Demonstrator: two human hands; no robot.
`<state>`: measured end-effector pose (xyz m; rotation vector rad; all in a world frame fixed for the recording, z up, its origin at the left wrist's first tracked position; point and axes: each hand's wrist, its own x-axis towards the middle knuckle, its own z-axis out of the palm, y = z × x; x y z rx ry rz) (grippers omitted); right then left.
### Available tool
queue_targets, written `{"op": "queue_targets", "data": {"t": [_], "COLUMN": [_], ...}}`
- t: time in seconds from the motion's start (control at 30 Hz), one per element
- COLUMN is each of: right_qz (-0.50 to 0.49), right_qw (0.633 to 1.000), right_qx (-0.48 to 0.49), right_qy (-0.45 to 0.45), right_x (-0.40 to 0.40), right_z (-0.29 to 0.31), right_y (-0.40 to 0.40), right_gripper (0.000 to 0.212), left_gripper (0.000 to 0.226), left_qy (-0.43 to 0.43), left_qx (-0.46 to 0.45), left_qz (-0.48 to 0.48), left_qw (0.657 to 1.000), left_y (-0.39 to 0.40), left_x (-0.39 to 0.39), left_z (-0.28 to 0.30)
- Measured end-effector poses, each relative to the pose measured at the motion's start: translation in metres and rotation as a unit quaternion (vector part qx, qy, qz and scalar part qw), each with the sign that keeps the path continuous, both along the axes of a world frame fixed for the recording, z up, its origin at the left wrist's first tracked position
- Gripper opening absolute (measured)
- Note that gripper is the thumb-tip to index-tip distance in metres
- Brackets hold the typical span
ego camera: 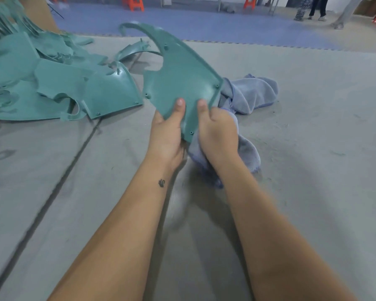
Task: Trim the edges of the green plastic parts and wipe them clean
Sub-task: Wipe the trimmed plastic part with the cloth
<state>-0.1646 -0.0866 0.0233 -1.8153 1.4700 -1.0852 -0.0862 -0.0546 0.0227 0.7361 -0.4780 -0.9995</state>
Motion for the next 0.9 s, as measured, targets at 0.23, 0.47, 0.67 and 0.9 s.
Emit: {"op": "queue_targets", "data": {"t": [0.23, 0.47, 0.67, 0.9], "right_qz": [0.118, -0.114, -0.009, 0.185], "right_qw": [0.98, 0.928, 0.985, 0.968], "right_qx": [0.093, 0.003, -0.164, -0.146], "right_qy": [-0.134, -0.353, -0.06, 0.088], "right_x": [0.004, -0.011, -0.008, -0.009], "right_z": [-0.003, -0.003, -0.012, -0.006], "right_y": [0.004, -0.012, -0.011, -0.004], "right_gripper": [0.016, 0.022, 0.02, 0.006], "left_gripper": [0.021, 0.022, 0.023, 0.022], "left_qy": [0.003, -0.078, -0.103, -0.082], "left_qx": [0.007, 0.071, 0.089, 0.096], "left_qz": [0.052, 0.032, -0.023, -0.021], "left_qw": [0.999, 0.994, 0.99, 0.992], "left_y": [-0.007, -0.007, -0.002, -0.003], "left_x": [0.013, 0.023, 0.027, 0.031], "left_z": [-0.004, -0.012, -0.011, -0.013]}}
